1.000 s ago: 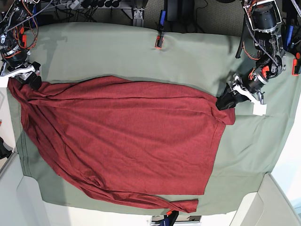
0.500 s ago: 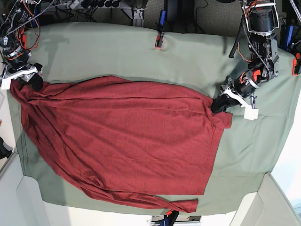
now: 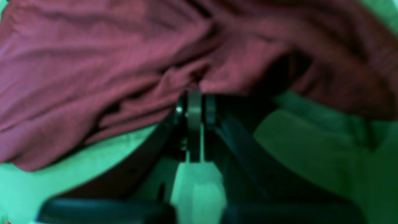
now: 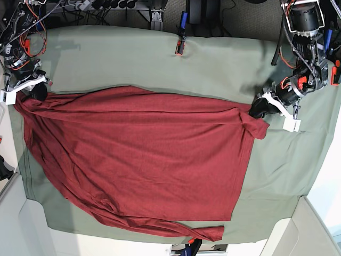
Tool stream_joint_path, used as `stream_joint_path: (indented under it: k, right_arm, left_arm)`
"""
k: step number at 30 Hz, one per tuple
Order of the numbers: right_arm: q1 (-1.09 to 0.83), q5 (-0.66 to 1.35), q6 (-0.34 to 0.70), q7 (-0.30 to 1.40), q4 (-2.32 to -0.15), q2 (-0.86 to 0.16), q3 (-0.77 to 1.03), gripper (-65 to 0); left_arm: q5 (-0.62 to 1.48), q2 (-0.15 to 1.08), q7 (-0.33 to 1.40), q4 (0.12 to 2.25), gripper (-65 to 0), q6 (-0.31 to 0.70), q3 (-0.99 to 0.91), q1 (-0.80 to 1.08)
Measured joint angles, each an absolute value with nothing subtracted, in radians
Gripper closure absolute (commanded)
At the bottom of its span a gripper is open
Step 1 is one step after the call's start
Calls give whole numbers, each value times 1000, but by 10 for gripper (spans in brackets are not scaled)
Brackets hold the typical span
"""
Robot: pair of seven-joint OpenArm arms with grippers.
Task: Fold the T-shirt properly
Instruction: 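Fold the held edge further over the shirt body with both grippers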
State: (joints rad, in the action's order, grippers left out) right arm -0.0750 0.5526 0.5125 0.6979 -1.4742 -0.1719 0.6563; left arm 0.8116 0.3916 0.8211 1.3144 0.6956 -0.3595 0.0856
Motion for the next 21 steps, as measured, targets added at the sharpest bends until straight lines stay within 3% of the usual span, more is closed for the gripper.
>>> stream_joint_path:
  k: [11, 21]
  right_arm:
    - [-60, 567, 513, 709, -1524, -202, 663, 0]
    - [115, 525, 509, 704, -1383, -203, 663, 0]
  left_arm:
    - [777, 414, 838, 1407, 0, 693, -366, 95]
    - [639, 416, 838, 1278, 0, 669, -281, -113]
